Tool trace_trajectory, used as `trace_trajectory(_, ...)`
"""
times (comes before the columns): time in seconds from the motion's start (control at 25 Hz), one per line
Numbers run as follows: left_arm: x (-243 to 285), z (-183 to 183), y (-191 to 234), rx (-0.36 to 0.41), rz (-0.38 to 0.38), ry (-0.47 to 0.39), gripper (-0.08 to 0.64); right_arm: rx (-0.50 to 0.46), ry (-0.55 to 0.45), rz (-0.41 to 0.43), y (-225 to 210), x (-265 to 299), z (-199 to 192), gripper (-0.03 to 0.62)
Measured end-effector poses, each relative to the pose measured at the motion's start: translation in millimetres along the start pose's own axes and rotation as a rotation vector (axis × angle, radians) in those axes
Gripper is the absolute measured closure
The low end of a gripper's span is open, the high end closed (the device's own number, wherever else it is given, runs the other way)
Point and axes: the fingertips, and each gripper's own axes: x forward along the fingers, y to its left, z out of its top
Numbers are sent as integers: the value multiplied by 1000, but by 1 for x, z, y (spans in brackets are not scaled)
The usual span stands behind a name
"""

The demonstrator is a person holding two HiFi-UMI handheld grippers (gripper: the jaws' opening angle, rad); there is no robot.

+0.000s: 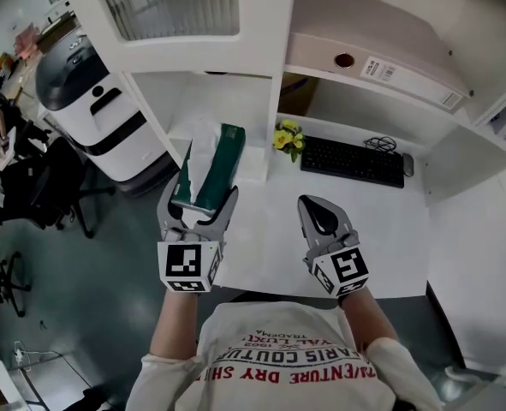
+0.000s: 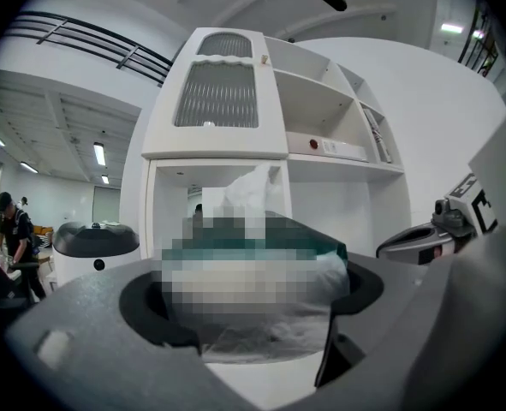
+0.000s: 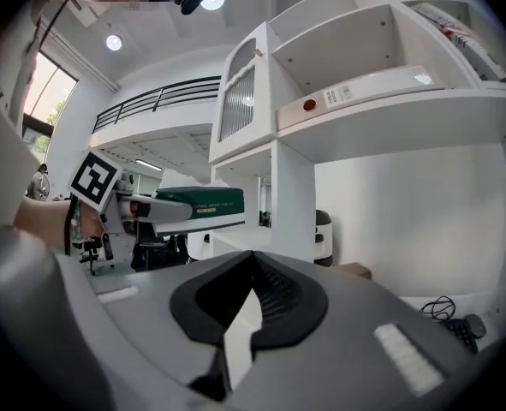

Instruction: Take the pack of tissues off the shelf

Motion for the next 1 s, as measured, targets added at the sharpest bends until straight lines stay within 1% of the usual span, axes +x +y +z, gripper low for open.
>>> trace_trajectory(0.08,-9,-3,-9,-14,-17,-1,123,-8,-20,-2,2,-7,4,591)
trace_trajectory(0.24,-25,-7,-24,-27,-47,-2,123,-68,-53,-7,7,-23,14,591)
trace_trajectory(0.36,-35,-7,-37,-24,-82,-6,123,-66,-73,3,10,-34,19,591)
trace_trajectory(0.64,-47,-10,-66,16,-157,4,123,-51,-122,13,7,-52,30,591)
trace_trajectory(0.88,-43,-9,-85,49,-199,14,123,-57,-135,39,8,-56,35,591)
trace_trajectory(1.0,-39,-9,-88,60,-204,13,123,-56,-135,44,8,-56,35,592)
